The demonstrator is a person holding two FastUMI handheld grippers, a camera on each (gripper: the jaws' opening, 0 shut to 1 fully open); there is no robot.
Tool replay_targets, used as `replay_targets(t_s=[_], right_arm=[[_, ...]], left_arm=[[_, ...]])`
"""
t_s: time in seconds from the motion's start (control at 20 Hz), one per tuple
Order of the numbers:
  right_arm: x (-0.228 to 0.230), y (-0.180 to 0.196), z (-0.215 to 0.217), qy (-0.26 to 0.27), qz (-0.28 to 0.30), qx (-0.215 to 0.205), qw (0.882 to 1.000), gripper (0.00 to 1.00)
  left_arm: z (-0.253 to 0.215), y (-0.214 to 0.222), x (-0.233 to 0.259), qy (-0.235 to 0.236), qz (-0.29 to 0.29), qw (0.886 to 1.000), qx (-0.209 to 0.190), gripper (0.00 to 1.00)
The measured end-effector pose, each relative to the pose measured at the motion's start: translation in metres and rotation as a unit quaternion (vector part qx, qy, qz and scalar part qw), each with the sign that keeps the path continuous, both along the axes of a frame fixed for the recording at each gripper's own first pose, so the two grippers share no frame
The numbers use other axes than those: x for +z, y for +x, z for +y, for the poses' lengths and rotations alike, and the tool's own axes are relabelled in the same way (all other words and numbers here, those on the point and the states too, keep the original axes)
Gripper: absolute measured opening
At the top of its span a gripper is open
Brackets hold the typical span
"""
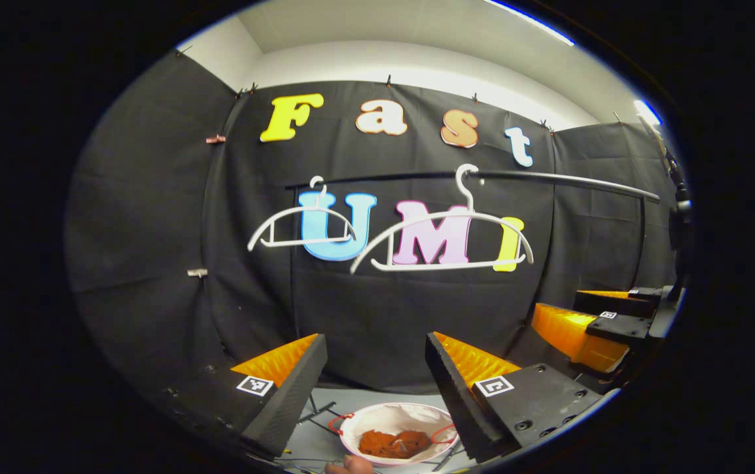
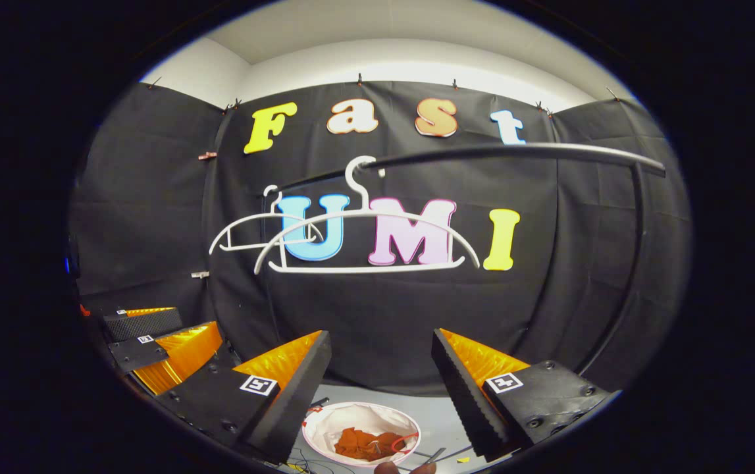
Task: Grasp the clothes on the hanger with both hands and then place them into the laundry hamper below.
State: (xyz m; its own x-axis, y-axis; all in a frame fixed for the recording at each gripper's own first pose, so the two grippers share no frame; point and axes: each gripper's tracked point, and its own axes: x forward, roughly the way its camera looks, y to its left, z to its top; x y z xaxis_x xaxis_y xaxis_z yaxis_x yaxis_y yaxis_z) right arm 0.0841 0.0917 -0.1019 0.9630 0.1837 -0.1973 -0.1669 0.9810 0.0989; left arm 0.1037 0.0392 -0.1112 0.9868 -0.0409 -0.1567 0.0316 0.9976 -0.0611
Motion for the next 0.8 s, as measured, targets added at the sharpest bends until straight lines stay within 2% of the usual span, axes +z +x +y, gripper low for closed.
replay_targets(t_s=[0.1,0.15,0.2,0.3,0.55,0.65,0.8], right_arm=[[0.015,-0.009,0.001,0.012,-0.009,-0.001,1.0,0.95],[0.022,-0.012,0.0,0.013,-0.014,-0.001,1.0,0.98],[0.03,-0.015,-0.003,0.01,-0.022,-0.003,1.0,1.0],[0.049,-0.02,-0.008,-0.001,-0.043,-0.004,0.999,0.94],[0.083,-0.033,-0.016,-0.014,-0.079,-0.004,0.997,0.96],[0.092,-0.041,-0.022,-0.006,-0.085,-0.005,0.996,0.99],[0.102,-0.05,-0.034,0.008,-0.092,-0.012,0.996,0.98]], left_arm=[[0.004,-0.007,0.016,-0.001,-0.014,1.0,0.004,0.92],[0.004,-0.011,0.022,-0.003,-0.019,1.0,0.003,0.95],[0.003,-0.016,0.03,-0.005,-0.023,1.0,0.003,0.92],[0.005,-0.022,0.041,-0.004,-0.029,1.0,0.005,0.92],[-0.001,-0.04,0.062,0.011,-0.043,0.999,0.015,0.92],[-0.006,-0.048,0.07,0.015,-0.048,0.999,0.015,0.92],[-0.008,-0.059,0.08,0.014,-0.054,0.998,0.024,0.92]])
